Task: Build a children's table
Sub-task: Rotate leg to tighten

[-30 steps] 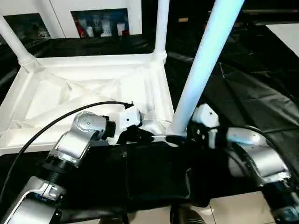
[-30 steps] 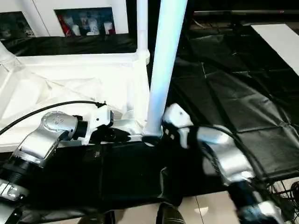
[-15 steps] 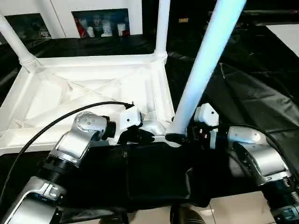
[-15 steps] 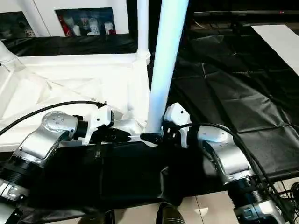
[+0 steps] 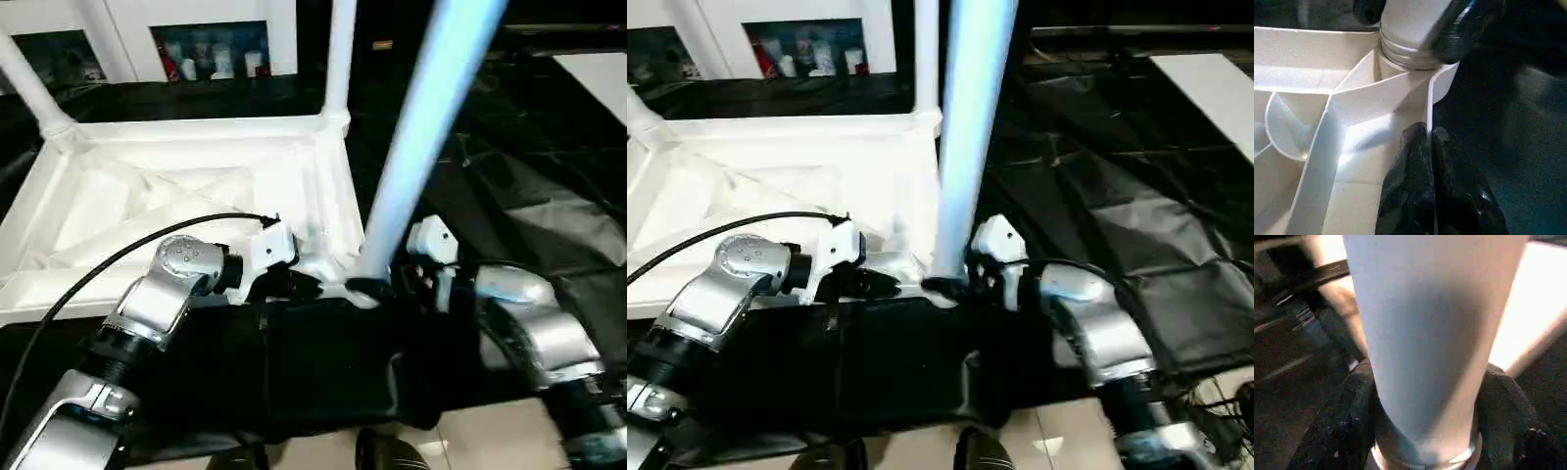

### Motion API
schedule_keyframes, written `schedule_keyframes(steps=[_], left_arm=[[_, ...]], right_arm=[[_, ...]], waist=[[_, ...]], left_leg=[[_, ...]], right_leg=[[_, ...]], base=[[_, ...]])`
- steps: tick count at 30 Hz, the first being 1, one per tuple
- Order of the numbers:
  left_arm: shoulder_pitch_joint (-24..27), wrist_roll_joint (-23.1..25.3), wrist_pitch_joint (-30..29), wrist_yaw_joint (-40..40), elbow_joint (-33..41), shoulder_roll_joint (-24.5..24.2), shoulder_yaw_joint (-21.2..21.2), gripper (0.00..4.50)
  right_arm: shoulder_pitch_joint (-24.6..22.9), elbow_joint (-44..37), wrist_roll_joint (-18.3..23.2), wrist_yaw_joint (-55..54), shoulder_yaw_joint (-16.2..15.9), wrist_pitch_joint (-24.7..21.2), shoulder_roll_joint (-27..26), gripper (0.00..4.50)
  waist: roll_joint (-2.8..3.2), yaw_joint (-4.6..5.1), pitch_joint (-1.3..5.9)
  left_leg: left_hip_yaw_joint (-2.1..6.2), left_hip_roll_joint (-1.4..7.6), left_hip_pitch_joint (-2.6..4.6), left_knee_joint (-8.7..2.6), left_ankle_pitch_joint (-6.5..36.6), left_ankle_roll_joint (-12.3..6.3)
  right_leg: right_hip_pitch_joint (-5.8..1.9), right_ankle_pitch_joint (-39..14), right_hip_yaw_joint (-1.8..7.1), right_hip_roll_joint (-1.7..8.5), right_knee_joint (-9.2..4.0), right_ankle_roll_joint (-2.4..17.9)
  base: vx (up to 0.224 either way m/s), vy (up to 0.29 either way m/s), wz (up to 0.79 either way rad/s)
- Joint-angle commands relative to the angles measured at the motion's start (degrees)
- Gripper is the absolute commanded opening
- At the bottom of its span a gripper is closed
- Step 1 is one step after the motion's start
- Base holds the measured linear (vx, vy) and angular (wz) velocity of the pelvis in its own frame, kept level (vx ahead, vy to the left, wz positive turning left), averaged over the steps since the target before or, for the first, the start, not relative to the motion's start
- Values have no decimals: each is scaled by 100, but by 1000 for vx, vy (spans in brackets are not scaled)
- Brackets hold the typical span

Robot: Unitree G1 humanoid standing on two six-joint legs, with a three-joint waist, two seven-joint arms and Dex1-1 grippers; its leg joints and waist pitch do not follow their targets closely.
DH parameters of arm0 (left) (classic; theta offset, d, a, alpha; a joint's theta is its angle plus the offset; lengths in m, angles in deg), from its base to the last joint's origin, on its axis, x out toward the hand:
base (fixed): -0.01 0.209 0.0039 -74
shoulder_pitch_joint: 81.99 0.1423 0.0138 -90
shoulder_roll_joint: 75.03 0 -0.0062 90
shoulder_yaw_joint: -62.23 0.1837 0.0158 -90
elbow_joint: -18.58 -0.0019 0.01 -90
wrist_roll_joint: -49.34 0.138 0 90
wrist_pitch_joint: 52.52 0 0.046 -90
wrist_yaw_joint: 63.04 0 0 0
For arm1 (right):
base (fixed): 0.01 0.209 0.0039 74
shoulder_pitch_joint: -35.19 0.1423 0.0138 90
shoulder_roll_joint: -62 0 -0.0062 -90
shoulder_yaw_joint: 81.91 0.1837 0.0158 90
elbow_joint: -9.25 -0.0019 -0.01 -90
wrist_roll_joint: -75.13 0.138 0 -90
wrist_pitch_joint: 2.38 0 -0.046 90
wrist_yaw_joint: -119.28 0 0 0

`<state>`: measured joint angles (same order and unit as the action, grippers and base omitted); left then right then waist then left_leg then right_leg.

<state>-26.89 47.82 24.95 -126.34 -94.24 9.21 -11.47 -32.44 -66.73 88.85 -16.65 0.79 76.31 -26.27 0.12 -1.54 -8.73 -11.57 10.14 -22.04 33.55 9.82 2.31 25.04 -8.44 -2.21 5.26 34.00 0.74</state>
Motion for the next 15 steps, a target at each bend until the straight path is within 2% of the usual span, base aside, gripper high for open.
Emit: schedule_keyframes(steps=[1, 3, 4, 5, 6, 7, 8, 9, 10, 11, 13, 14, 15], left_arm=[[-74, 130, -127, 451, -274, 215, 0, 0], [-146, 163, -157, 615, -389, 303, -20, 0], [-253, 209, -218, 900, -541, 459, -57, 0], [-323, 238, -263, 1091, -637, 565, -83, 0], [-418, 287, -336, 1329, -762, 700, -97, 0], [-479, 322, -385, 1483, -842, 790, -100, 0], [-542, 353, -421, 1636, -932, 903, -94, 0], [-615, 385, -453, 1804, -1047, 1033, -89, 0], [-615, 385, -453, 1804, -1047, 1033, -89, 0], [-722, 440, -446, 2001, -1238, 1198, -67, 0], [-788, 473, -422, 2083, -1376, 1279, -53, 0], [-844, 504, -355, 2111, -1493, 1325, -35, 0], [-873, 518, -313, 2116, -1549, 1343, -24, 0]], right_arm=[[-40, 332, -93, -817, 140, -233, -276, 248], [-36, 374, -139, -1068, 172, -240, -417, 247], [0, 459, -208, -1469, 220, -278, -639, 243], [27, 518, -264, -1740, 254, -301, -789, 240], [107, 647, -361, -2152, 305, -351, -966, 233], [172, 746, -429, -2435, 344, -385, -1080, 232], [265, 886, -515, -2825, 414, -405, -1230, 231], [377, 1051, -543, -3146, 480, -441, -1398, 231], [377, 1051, -543, -3146, 480, -441, -1398, 230], [543, 1295, -504, -3468, 592, -456, -1657, 229], [640, 1415, -532, -3657, 622, -434, -1780, 229], [715, 1484, -600, -3783, 597, -359, -1847, 229], [750, 1510, -636, -3815, 570, -310, -1860, 229]], waist=[[-33, -8, 454], [-37, -16, 453], [-17, -10, 444], [-23, -3, 437], [-2, -14, 437], [-21, 9, 433], [12, 2, 420], [6, 4, 430], [0, 18, 426], [6, 16, 422], [24, 16, 423], [113, 0, 422], [94, 21, 422]], left_leg=[[119, 231, 105, -406, 1266, -293], [129, 233, 117, -420, 1406, -205], [125, 234, 125, -426, 1464, -169], [120, 228, 126, -434, 1498, -149], [132, 212, 124, -435, 1551, -94], [136, 210, 117, -451, 1600, -37], [147, 204, 123, -453, 1656, 2], [152, 193, 139, -451, 1742, 39], [152, 191, 129, -457, 1751, 41], [158, 196, 127, -468, 1822, 19], [164, 194, 154, -481, 1940, 34], [175, 197, 165, -486, 1957, 52], [174, 193, 137, -502, 1981, 62]], right_leg=[[-324, -1939, 205, 270, -416, 1330], [-312, -2179, 206, 274, -447, 1191], [-281, -2207, 214, 264, -454, 1154], [-268, -2245, 212, 255, -468, 1135], [-273, -2322, 207, 265, -478, 1097], [-263, -2424, 204, 259, -486, 1063], [-255, -2535, 199, 267, -500, 1028], [-257, -2679, 192, 264, -524, 947], [-255, -2700, 192, 264, -529, 923], [-242, -2744, 190, 267, -549, 884], [-226, -2666, 177, 246, -559, 844], [-225, -2582, 175, 251, -550, 856], [-242, -2398, 165, 232, -545, 883]], base=[[0, 0, 0], [0, 0, 0], [0, 0, 0], [0, 0, 0], [0, 0, 0], [0, 0, 0], [0, 0, 0], [0, 0, 0], [0, 0, 0], [0, 0, 0], [0, 0, 0], [0, 0, 0], [0, 0, 0]])
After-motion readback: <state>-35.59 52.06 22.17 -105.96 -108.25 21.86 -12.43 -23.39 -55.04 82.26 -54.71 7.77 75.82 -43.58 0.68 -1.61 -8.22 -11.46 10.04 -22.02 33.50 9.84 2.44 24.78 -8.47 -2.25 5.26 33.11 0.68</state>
